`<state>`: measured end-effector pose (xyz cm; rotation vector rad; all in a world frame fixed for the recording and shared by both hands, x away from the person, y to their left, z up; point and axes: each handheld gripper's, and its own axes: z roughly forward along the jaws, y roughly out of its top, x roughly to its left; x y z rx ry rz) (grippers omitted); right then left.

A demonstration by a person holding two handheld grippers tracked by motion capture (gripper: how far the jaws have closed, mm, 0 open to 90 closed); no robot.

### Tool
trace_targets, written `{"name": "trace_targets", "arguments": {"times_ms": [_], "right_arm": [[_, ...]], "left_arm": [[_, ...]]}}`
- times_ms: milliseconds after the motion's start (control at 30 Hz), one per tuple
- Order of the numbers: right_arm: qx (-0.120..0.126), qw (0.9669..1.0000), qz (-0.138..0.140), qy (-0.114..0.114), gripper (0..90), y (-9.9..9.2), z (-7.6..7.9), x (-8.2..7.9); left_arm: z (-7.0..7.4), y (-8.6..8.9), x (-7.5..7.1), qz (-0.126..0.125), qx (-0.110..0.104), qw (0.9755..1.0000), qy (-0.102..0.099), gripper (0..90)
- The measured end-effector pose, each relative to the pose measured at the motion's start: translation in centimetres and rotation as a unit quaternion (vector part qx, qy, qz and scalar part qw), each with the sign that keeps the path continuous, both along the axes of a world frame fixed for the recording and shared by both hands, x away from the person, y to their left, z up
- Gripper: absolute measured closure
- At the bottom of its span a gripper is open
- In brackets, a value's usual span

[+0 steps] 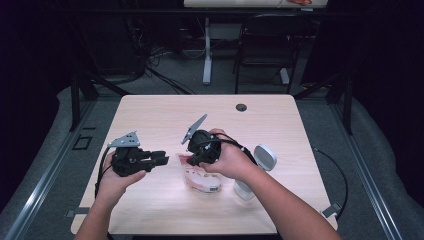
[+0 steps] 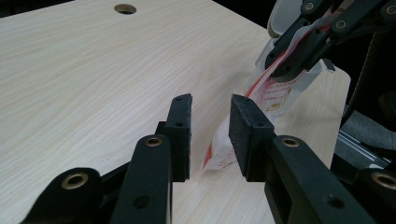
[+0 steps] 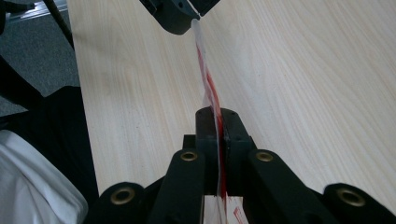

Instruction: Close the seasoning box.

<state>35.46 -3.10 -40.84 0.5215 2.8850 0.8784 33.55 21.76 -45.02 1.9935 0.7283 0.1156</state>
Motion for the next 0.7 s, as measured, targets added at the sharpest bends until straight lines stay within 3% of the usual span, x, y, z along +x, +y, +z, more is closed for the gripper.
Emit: {"name": "trace_targets", "arguments": {"times_ms": [700], "right_arm": [[0.005, 1.0000, 0.003, -0.003, 90.0, -0.78, 0.19, 0.23]], "left_arm": [[-0.17, -0.44, -0.05, -0.018, -0.006, 0.9998, -0.001, 66.6]]}}
